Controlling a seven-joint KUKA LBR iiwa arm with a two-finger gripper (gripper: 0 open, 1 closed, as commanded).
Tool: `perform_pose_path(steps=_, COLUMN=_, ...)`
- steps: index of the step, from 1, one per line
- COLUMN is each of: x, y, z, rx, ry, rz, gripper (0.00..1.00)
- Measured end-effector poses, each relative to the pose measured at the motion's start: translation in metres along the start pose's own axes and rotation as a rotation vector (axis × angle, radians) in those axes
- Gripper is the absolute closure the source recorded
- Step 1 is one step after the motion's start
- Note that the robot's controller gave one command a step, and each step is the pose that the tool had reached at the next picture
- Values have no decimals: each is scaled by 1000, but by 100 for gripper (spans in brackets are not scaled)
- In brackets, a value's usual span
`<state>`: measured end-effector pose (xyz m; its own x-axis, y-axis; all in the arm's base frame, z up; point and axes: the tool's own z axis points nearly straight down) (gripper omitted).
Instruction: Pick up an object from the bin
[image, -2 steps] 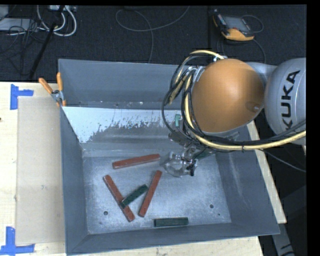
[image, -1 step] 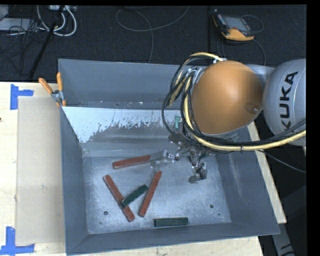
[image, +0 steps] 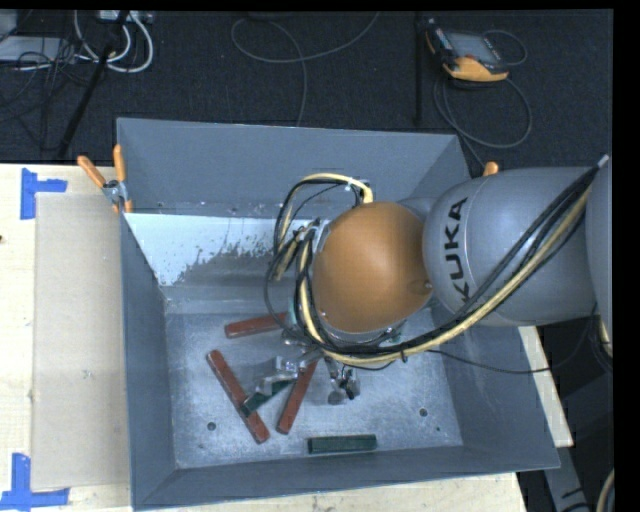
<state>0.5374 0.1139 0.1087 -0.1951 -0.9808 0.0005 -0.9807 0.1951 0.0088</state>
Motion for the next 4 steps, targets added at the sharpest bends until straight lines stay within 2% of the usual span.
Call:
perform_pose_path(steps=1, x=-12, y=9, z=36, rx=16, ry=-6, rz=-200, gripper=0)
perform_pose_path(steps=2, x=-10, y=10, z=38, rx=10, ry=-1, rz=-198, gripper=100)
perform_pose_path(steps=3, x=-10, y=11, z=39, rx=7, ry=-1, rz=-197, gripper=0)
perform_pose_path(steps=4, x=11, y=-55, z=21, rx=14, ry=-1, rz=-262, gripper=0)
